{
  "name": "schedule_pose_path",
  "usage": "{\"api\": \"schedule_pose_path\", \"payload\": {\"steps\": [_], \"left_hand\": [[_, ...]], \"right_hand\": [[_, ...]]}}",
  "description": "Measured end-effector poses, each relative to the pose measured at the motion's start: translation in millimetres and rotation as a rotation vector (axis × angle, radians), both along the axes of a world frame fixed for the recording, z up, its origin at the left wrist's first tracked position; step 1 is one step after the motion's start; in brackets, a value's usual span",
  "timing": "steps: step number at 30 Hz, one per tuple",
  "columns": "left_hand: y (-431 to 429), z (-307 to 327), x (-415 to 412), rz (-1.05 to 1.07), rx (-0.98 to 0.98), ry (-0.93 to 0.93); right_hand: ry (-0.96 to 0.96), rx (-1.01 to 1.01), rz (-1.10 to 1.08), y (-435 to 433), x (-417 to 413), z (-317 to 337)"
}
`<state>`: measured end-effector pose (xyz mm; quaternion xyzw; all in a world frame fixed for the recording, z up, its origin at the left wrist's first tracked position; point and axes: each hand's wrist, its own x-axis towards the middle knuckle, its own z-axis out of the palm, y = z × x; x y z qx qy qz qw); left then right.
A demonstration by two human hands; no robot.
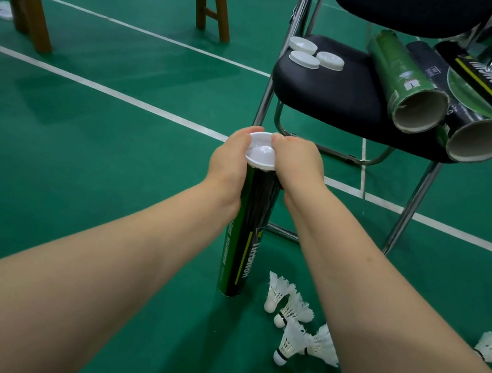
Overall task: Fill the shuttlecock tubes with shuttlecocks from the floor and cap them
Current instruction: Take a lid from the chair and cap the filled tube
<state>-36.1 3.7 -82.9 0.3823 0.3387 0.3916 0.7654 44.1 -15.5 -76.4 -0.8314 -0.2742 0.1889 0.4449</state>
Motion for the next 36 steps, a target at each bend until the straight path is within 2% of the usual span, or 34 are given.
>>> {"api": "schedule_pose_path", "payload": {"steps": [11,17,21,25,27,32,36], "left_hand": [[1.9,-6.7,-0.2,-0.01,0.048,-0.011],[-1.7,-1.9,-4.7,-0.043,0.058,-0.038],[-0.8,-1.1,-3.3,-0.007,0.029,-0.023],[-5.8,3.4,-3.9,-0.018,-0.163,-0.053],[-6.7,5.4,-3.4,-0.044,-0.241,-0.078],[-8.3,6.9,1.2,0.007,-0.245,-0.045],[-7.6,5.6,4.2,0.07,-0.247,-0.031]], "right_hand": [[-0.104,0.035,-0.014,-7.6,-6.8,-2.7],[-0.082,0.1,-0.04,-7.4,-10.0,-5.2],[0.143,0.157,-0.119,-3.3,-16.7,-7.1],[0.657,0.295,-0.187,-2.4,-21.0,-6.7],[0.823,0.379,-0.193,-3.0,-18.3,-7.9],[0.819,0.437,-0.237,-0.4,-20.1,-14.4],[0.734,0.43,-0.27,4.2,-22.7,-19.4]]}}
